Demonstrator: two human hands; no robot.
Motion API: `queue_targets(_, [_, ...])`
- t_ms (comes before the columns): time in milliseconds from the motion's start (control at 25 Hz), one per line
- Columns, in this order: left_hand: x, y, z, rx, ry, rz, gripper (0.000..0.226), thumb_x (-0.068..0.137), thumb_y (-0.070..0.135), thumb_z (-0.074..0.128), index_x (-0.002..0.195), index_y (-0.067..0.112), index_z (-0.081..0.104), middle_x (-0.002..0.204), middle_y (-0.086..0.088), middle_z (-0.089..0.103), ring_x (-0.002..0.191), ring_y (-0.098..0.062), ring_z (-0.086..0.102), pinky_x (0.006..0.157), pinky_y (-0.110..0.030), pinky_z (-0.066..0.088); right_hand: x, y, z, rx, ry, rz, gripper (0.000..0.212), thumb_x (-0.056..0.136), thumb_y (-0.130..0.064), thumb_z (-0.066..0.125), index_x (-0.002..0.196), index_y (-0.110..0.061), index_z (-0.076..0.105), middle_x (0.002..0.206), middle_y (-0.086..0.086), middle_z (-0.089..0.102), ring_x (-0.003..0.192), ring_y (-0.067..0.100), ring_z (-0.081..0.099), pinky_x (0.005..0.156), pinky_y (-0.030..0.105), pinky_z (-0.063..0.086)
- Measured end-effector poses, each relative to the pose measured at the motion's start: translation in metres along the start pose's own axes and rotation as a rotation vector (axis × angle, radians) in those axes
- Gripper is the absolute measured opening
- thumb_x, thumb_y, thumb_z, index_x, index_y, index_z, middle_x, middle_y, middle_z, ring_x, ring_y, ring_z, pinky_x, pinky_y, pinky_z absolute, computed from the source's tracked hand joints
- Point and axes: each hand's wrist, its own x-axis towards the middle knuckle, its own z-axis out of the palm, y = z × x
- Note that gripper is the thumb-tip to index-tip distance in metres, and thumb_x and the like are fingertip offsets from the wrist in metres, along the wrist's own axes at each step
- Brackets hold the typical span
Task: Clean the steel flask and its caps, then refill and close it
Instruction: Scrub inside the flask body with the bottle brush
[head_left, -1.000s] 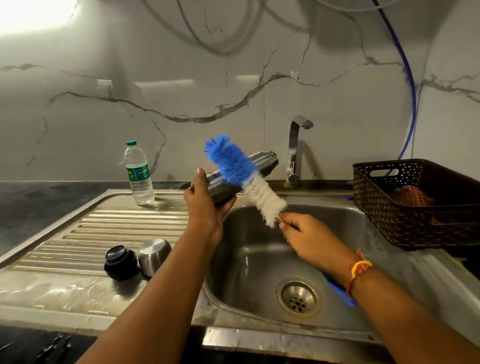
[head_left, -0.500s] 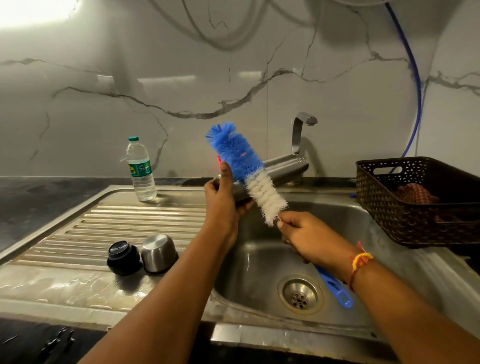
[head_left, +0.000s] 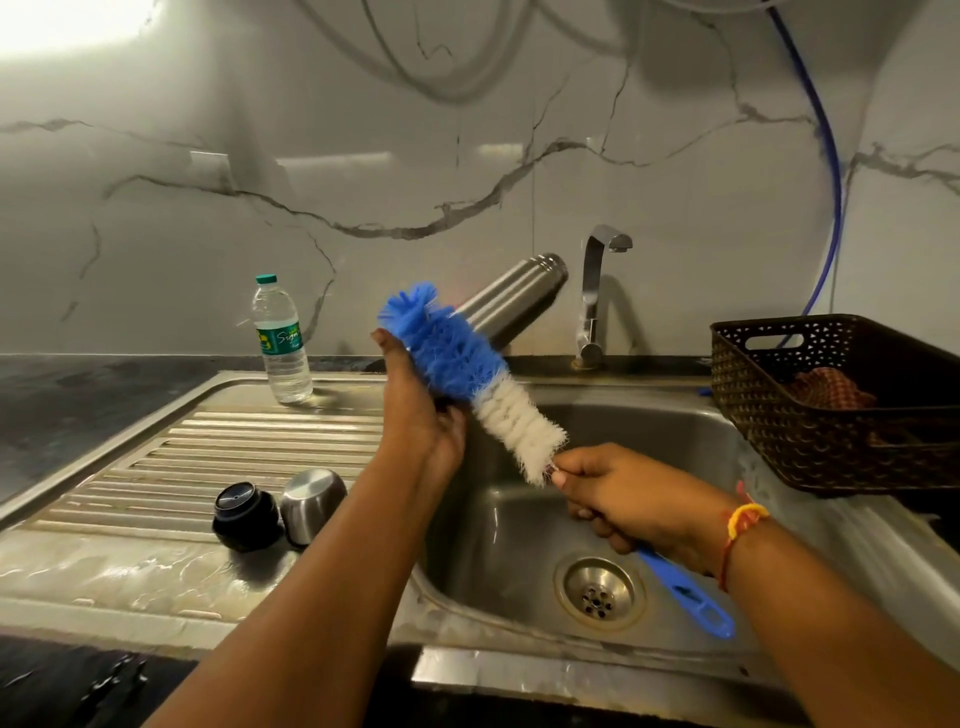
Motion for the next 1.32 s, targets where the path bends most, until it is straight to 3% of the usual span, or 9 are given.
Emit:
queue_targets(80, [-0.002, 0.000, 0.000, -0.063, -0.002, -0.038, 0.068, 0.091, 0.072, 0.051, 0.132, 0.018, 0.060, 0.123, -0.015, 0.069, 0.109, -0.030, 0.070, 0.100, -0.048, 0.055, -0.001, 0.000, 0.004, -0.055, -0.020, 0.002, 0.023, 0.103, -0.027, 0.044, 0.090, -0.019, 0.062, 0.066, -0.002, 0.045, 0.049, 0.007, 0.035, 0.045, 0.023, 0.030])
queue_targets(200, [-0.007, -0.009, 0.006, -0.027, 0.009, -0.096, 0.057, 0.095, 0.063, 0.053, 0.125, 0.015, 0.061, 0.114, -0.014, 0.068, 0.099, -0.026, 0.068, 0.092, -0.043, 0.057, 0.005, -0.005, 0.016, -0.142, 0.078, -0.041, 0.024, 0.103, -0.027, 0.044, 0.088, -0.016, 0.059, 0.071, 0.001, 0.046, 0.053, 0.009, 0.037, 0.045, 0.025, 0.032])
queue_targets(440, [0.004, 0.017, -0.006, -0.196, 0.048, -0.064, 0.050, 0.096, 0.048, 0.062, 0.130, 0.010, 0.060, 0.127, -0.018, 0.065, 0.114, -0.034, 0.068, 0.096, -0.051, 0.057, -0.008, 0.000, -0.017, -0.233, 0.036, -0.051, 0.027, 0.102, -0.029, 0.046, 0.080, -0.021, 0.060, 0.070, 0.000, 0.046, 0.055, 0.010, 0.038, 0.048, 0.027, 0.032])
queue_targets(640, [0.010, 0.020, -0.010, -0.098, 0.128, -0.006, 0.054, 0.086, 0.022, 0.074, 0.134, 0.004, 0.056, 0.128, -0.026, 0.063, 0.112, -0.036, 0.068, 0.097, -0.043, 0.058, -0.008, -0.006, -0.022, -0.153, 0.356, -0.230, 0.024, 0.102, -0.027, 0.048, 0.088, -0.037, 0.066, 0.064, -0.004, 0.054, 0.055, 0.005, 0.043, 0.050, 0.021, 0.034])
queue_targets(760, [0.015, 0.024, -0.010, -0.009, 0.111, 0.089, 0.064, 0.082, 0.011, 0.078, 0.139, 0.007, 0.048, 0.128, -0.025, 0.063, 0.108, -0.032, 0.071, 0.084, -0.039, 0.062, 0.008, 0.001, -0.027, -0.068, 0.514, -0.259, 0.024, 0.101, -0.028, 0.047, 0.093, -0.019, 0.068, 0.062, -0.002, 0.048, 0.056, 0.012, 0.041, 0.057, 0.031, 0.033])
queue_targets(840, [0.017, 0.023, -0.009, 0.028, 0.081, 0.132, 0.054, 0.084, 0.007, 0.076, 0.130, 0.015, 0.049, 0.129, -0.023, 0.062, 0.111, -0.031, 0.070, 0.093, -0.042, 0.060, 0.014, 0.005, -0.029, -0.071, 0.550, -0.236, 0.027, 0.101, -0.026, 0.046, 0.094, -0.009, 0.065, 0.063, 0.002, 0.046, 0.059, 0.018, 0.041, 0.060, 0.035, 0.032])
queue_targets(960, [0.012, 0.020, -0.006, 0.031, 0.021, 0.126, 0.041, 0.087, 0.007, 0.071, 0.122, 0.018, 0.051, 0.127, -0.019, 0.060, 0.113, -0.032, 0.066, 0.098, -0.046, 0.057, 0.014, 0.009, -0.030, -0.110, 0.565, -0.226, 0.025, 0.100, -0.024, 0.048, 0.091, -0.011, 0.067, 0.062, 0.006, 0.049, 0.058, 0.021, 0.044, 0.058, 0.036, 0.035])
queue_targets(1160, [0.011, 0.019, -0.007, 0.027, 0.039, 0.086, 0.059, 0.089, 0.020, 0.066, 0.144, 0.009, 0.047, 0.129, -0.018, 0.062, 0.114, -0.031, 0.066, 0.080, -0.046, 0.063, 0.016, 0.010, -0.032, -0.167, 0.645, -0.189, 0.023, 0.100, -0.021, 0.049, 0.083, -0.024, 0.064, 0.073, 0.009, 0.064, 0.067, 0.026, 0.059, 0.061, 0.035, 0.046])
queue_targets(1320, [0.011, 0.016, -0.009, 0.162, 0.113, 0.153, 0.050, 0.093, 0.032, 0.064, 0.137, 0.016, 0.048, 0.130, -0.018, 0.061, 0.115, -0.031, 0.064, 0.078, -0.046, 0.063, 0.014, 0.009, -0.035, -0.239, 0.699, -0.153, 0.028, 0.100, -0.023, 0.048, 0.077, -0.018, 0.061, 0.069, 0.008, 0.060, 0.064, 0.024, 0.054, 0.055, 0.030, 0.036])
